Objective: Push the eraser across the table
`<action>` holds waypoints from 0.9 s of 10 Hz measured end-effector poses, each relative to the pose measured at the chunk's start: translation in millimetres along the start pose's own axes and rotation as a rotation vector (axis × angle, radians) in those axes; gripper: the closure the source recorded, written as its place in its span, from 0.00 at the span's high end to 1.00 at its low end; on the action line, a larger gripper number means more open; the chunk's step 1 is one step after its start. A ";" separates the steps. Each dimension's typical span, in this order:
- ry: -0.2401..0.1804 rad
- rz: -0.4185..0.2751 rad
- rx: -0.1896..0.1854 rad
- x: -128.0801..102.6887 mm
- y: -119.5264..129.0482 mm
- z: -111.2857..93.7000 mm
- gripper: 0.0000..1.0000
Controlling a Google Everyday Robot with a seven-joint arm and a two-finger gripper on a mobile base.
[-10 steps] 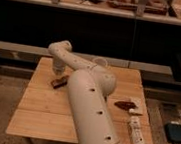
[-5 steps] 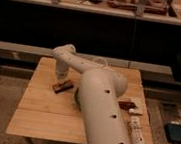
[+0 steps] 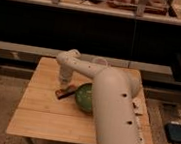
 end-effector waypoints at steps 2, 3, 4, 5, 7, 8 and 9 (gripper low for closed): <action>-0.005 0.019 0.010 -8.8 -15.8 1.4 0.25; -0.007 0.028 0.013 -12.4 -21.5 1.2 0.25; -0.012 0.043 0.018 -19.0 -29.3 0.6 0.25; -0.018 0.055 0.022 -26.1 -36.4 -0.1 0.25; -0.033 0.078 0.030 -39.8 -48.5 -1.6 0.25; -0.041 0.095 0.034 -48.8 -55.0 -2.5 0.25; -0.047 0.107 0.037 -54.7 -58.9 -2.8 0.25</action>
